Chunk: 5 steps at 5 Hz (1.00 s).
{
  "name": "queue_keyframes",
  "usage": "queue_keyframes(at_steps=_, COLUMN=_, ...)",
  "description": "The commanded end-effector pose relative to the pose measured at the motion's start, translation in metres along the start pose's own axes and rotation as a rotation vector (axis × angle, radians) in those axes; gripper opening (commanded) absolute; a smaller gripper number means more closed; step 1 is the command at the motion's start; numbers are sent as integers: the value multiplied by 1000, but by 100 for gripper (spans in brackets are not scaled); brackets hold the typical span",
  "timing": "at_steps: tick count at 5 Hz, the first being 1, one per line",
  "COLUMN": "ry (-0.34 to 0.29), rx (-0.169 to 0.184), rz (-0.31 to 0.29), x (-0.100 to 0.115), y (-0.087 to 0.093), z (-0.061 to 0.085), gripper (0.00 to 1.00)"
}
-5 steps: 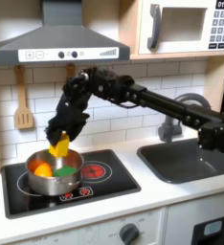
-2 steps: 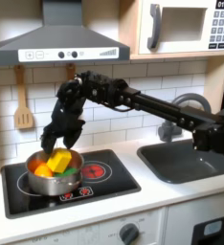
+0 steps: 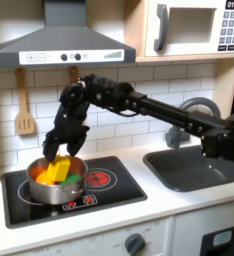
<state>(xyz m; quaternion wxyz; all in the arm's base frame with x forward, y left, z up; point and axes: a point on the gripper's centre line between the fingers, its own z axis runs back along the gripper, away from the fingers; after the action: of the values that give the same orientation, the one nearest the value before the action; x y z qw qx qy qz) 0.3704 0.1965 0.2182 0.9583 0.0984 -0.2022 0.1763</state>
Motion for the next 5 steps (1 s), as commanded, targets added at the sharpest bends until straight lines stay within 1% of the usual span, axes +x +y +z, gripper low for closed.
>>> queue_keyframes(at_steps=1, ry=34, rx=-16, rz=-46, x=-9, y=-7, z=-1, gripper=100)
queue_keyframes(at_steps=2, ry=63, rx=-25, rz=-46, x=-17, y=-9, z=-4, gripper=100)
queue_keyframes(at_steps=3, ry=112, rx=-26, rz=-50, x=-28, y=-9, z=-14, gripper=100)
queue_keyframes(at_steps=4, ry=136, rx=-32, rz=-52, x=-33, y=-11, z=-20, gripper=100)
queue_keyframes(at_steps=5, ry=150, rx=-49, rz=-48, x=-35, y=-14, z=-21, gripper=0)
